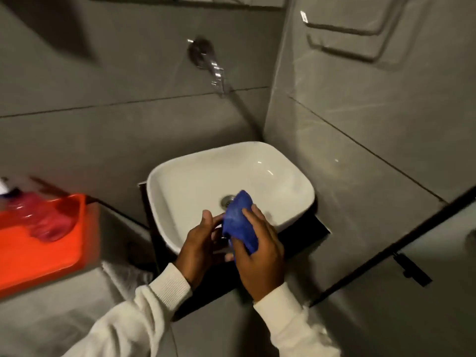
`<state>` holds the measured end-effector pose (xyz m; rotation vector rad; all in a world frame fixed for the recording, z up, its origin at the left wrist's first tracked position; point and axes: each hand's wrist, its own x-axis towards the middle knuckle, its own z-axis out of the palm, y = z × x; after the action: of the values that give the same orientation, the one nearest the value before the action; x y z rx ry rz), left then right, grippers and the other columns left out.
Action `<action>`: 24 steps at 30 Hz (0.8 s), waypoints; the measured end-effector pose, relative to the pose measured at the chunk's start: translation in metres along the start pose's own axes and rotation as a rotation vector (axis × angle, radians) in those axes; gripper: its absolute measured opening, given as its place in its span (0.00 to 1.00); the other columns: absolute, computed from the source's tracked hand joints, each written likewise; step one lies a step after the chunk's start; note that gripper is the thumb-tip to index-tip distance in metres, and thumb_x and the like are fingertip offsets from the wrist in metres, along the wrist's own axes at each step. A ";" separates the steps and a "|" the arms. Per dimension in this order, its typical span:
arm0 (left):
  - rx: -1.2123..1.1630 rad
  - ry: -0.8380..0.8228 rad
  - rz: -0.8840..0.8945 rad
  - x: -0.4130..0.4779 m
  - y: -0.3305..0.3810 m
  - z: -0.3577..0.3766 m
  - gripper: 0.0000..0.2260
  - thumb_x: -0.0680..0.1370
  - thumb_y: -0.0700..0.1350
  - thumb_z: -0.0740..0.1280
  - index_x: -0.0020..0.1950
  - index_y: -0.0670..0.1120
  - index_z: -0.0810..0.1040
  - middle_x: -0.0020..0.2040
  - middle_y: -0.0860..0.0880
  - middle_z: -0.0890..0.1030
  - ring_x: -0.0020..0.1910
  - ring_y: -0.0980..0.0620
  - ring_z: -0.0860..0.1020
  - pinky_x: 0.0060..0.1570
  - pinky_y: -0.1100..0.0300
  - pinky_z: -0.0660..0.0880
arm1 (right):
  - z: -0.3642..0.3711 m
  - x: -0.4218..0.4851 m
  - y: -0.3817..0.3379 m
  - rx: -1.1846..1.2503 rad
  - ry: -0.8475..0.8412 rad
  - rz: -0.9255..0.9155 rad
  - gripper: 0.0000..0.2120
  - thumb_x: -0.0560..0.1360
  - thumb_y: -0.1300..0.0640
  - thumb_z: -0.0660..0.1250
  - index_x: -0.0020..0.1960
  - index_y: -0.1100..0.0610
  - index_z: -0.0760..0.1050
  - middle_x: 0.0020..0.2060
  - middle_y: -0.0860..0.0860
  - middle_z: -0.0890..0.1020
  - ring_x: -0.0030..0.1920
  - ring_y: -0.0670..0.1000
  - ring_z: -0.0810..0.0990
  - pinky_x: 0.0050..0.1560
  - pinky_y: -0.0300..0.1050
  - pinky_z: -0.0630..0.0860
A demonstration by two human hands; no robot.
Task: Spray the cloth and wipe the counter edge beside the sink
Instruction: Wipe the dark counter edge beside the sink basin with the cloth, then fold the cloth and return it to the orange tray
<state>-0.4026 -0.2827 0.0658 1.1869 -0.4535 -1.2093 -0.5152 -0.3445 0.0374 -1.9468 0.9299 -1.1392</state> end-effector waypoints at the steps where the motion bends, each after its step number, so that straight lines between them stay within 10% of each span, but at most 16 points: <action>1: -0.042 0.019 0.019 -0.003 0.010 -0.013 0.27 0.68 0.67 0.58 0.55 0.52 0.81 0.51 0.48 0.85 0.48 0.49 0.83 0.40 0.57 0.80 | 0.016 0.001 -0.016 -0.003 -0.050 -0.032 0.27 0.69 0.66 0.72 0.68 0.57 0.73 0.70 0.56 0.74 0.70 0.52 0.71 0.69 0.32 0.68; 8: -0.183 0.304 0.228 -0.047 0.069 -0.181 0.15 0.71 0.31 0.65 0.57 0.36 0.77 0.51 0.34 0.80 0.48 0.39 0.78 0.52 0.47 0.76 | 0.167 -0.019 -0.133 0.451 -0.233 0.190 0.30 0.65 0.65 0.65 0.67 0.55 0.71 0.67 0.51 0.77 0.68 0.48 0.74 0.71 0.52 0.71; 14: -0.303 0.424 0.277 -0.098 0.089 -0.334 0.22 0.65 0.32 0.68 0.60 0.36 0.73 0.47 0.39 0.81 0.42 0.44 0.79 0.45 0.55 0.77 | 0.318 -0.046 -0.177 0.613 -0.363 0.627 0.27 0.70 0.73 0.70 0.66 0.59 0.68 0.65 0.65 0.77 0.59 0.58 0.79 0.59 0.54 0.77; 18: -0.246 0.667 0.167 -0.112 0.081 -0.414 0.12 0.69 0.29 0.65 0.50 0.40 0.77 0.39 0.40 0.81 0.37 0.44 0.78 0.38 0.55 0.76 | 0.399 -0.073 -0.187 0.436 -0.471 0.640 0.20 0.67 0.75 0.73 0.49 0.55 0.73 0.54 0.68 0.82 0.51 0.63 0.82 0.55 0.59 0.80; 24: 0.067 0.797 -0.152 -0.104 0.065 -0.474 0.09 0.65 0.34 0.63 0.43 0.36 0.78 0.42 0.35 0.80 0.43 0.39 0.78 0.48 0.42 0.77 | 0.466 -0.094 -0.165 0.216 -0.615 0.647 0.22 0.67 0.72 0.72 0.53 0.57 0.67 0.50 0.59 0.78 0.47 0.56 0.79 0.50 0.51 0.78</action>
<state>-0.0275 0.0178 -0.0266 1.6611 0.2003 -0.7529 -0.0889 -0.0879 -0.0409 -1.4990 0.9326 -0.2303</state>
